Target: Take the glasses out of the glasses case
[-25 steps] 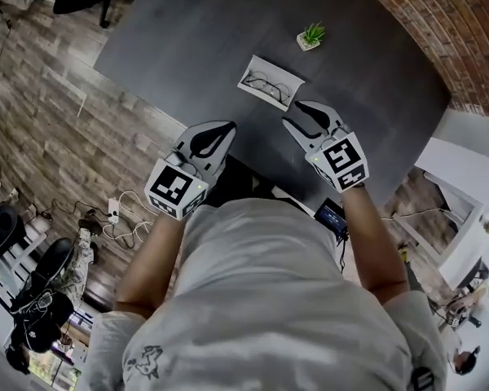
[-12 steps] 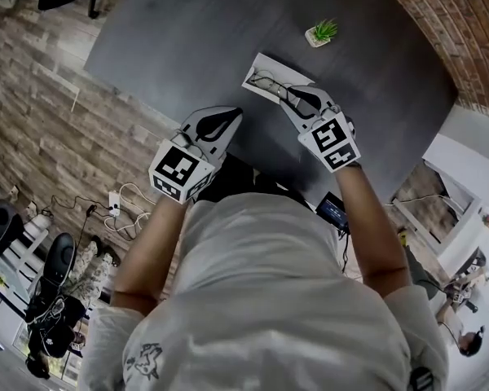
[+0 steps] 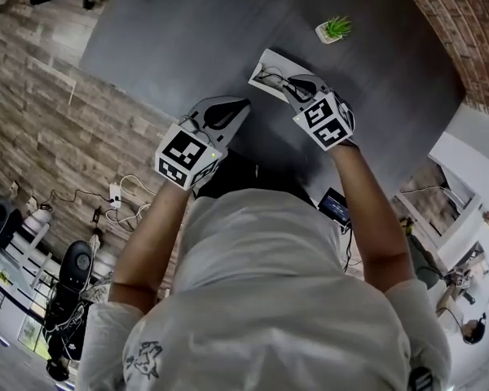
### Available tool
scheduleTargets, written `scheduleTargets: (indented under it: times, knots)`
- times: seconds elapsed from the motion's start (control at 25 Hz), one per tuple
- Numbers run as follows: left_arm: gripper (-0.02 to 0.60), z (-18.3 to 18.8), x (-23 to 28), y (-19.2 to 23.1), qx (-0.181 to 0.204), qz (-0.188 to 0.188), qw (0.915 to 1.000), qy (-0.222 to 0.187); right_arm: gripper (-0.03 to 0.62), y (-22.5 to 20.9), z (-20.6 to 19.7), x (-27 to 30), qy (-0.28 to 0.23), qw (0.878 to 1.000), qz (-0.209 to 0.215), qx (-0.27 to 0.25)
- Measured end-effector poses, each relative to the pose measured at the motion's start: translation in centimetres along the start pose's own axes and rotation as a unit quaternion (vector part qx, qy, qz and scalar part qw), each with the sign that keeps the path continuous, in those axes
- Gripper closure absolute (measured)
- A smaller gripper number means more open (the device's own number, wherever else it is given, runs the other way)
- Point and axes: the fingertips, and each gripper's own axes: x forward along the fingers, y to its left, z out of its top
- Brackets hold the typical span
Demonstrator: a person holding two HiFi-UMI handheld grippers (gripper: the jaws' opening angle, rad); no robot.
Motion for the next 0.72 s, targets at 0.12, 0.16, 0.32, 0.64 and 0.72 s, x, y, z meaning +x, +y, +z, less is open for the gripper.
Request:
scheduleTargets:
  times: [0.12,0.16,0.32,0.64,0.72]
  knots:
    - [0.571,-0.3,0.4,0.0,-0.005,-0.005,1.0,0.003,0.531,-0.2,-0.8,1.0,0.015,1.0,0.0,-0.002]
    - [0.571,-0.4,0.5,0.1,-0.007,-0.006,1.0,0.004,0.533,-0.3,-1.0,1.2,0.023,1.0,0.0,-0.004]
    - [0.571,-0.6,0.7,0.2,-0.015,-0.007,0.9999,0.004,0.539,-0.3,-1.6,1.8,0.05,0.998,-0.005,-0.029]
    - [0.571,-1.1,0.7,0.5,-0.021,-0.001,0.9998,0.005,0.558,-0.6,-2.1,2.6,0.063,0.997,-0.003,-0.039]
    - [0.571,-1.4,0.3,0.7,-0.021,0.001,0.9998,0.008,0.576,-0.6,-2.2,2.8,0.069,0.997,-0.003,-0.042]
